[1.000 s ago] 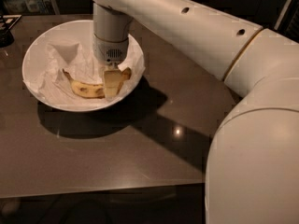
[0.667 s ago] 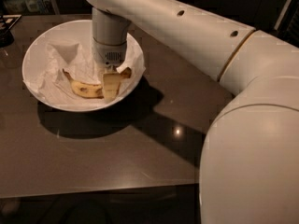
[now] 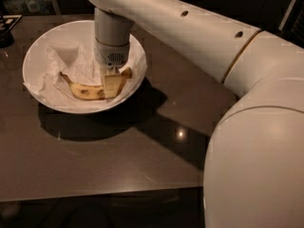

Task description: Pick banana from white bowl

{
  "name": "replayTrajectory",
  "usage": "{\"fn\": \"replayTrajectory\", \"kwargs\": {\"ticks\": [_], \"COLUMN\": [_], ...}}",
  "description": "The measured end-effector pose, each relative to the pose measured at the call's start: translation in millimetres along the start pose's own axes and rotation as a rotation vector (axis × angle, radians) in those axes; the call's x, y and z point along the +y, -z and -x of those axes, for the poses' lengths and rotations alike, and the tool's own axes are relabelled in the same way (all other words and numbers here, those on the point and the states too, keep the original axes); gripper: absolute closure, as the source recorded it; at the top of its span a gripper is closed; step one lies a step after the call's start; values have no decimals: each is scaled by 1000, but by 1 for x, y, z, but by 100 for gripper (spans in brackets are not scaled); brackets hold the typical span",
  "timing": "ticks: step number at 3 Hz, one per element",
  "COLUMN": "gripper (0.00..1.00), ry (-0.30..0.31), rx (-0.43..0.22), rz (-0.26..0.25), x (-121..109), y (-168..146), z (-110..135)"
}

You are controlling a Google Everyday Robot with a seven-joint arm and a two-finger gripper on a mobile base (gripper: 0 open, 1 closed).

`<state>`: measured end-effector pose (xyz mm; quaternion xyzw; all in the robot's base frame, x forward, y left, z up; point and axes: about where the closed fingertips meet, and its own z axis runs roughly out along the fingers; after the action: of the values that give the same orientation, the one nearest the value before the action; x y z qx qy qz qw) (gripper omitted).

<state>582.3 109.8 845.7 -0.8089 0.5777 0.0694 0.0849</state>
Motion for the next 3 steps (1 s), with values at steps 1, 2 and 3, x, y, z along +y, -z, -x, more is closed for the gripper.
{"fn": "replayTrajectory", "kwargs": {"ticks": [1,2,3], "gripper": [100,100,100], "ry": [1,2,11], "rx": [-3,-25,-37], "rz": [-3,-24,-34], "x": [0,3,5], "y": [0,14,25], "z": [0,1,3]}}
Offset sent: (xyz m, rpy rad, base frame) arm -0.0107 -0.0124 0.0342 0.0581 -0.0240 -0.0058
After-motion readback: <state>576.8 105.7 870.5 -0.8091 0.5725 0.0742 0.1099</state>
